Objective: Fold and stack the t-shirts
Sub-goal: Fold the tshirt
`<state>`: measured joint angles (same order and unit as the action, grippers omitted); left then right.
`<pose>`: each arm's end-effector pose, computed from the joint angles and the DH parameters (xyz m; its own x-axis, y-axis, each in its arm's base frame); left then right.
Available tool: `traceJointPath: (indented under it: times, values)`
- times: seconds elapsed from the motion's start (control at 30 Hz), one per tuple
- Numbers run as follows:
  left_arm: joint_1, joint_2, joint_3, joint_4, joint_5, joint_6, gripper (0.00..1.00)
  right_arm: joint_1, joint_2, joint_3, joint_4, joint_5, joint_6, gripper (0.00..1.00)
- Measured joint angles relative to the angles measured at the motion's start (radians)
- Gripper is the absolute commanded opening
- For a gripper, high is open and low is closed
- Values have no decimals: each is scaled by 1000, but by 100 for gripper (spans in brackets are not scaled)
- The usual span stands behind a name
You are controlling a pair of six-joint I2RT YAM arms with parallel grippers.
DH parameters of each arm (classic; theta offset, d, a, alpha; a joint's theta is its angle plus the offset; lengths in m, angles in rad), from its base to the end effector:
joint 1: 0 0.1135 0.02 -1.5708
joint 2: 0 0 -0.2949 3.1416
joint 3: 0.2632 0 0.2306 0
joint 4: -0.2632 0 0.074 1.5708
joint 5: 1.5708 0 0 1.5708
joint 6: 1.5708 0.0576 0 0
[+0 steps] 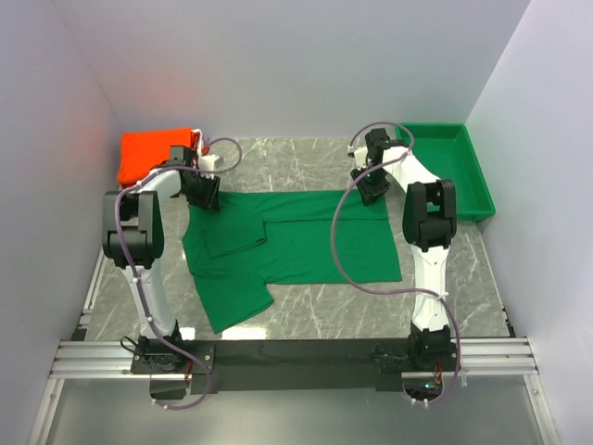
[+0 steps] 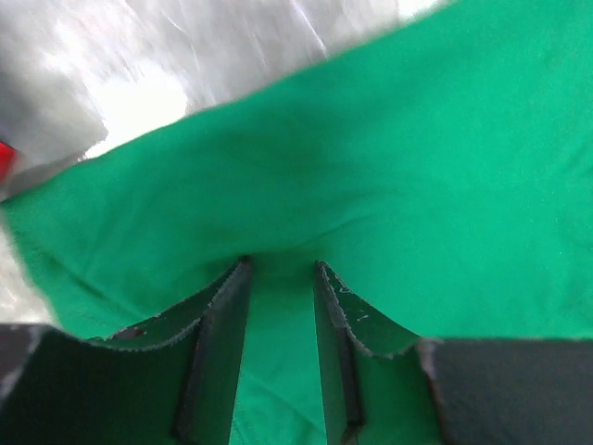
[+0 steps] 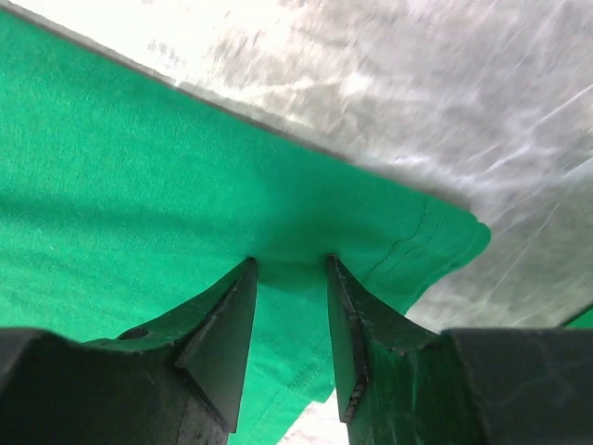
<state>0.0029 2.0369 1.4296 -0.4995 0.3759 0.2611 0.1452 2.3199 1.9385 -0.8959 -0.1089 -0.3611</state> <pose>0.4268 -0.0199 0.1851 -0.8222 0.2377 -0.5171 0.3870 0.8998 -0.2016 0.4817 0.0768 0.1766 -0.8243 -0.4755 -0.3074 -0.4983 0.8670 -0.0049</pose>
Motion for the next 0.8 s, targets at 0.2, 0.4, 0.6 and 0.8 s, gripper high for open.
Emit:
traceJointPath:
  times: [0.2, 0.4, 0.6, 0.8]
  values:
    - [3, 111, 171, -16, -26, -36, 41, -6, 97, 171, -18, 26, 6, 48]
    - [2, 199, 315, -25, -23, -36, 54, -9, 129, 256, -12, 58, -1, 67]
    - [13, -27, 93, -29, 77, 26, 62, -8, -116, -55, 18, 0, -65, 73]
    - [43, -403, -98, -100, 225, 181, 59, 27, -592, -481, 43, -49, -171, 72]
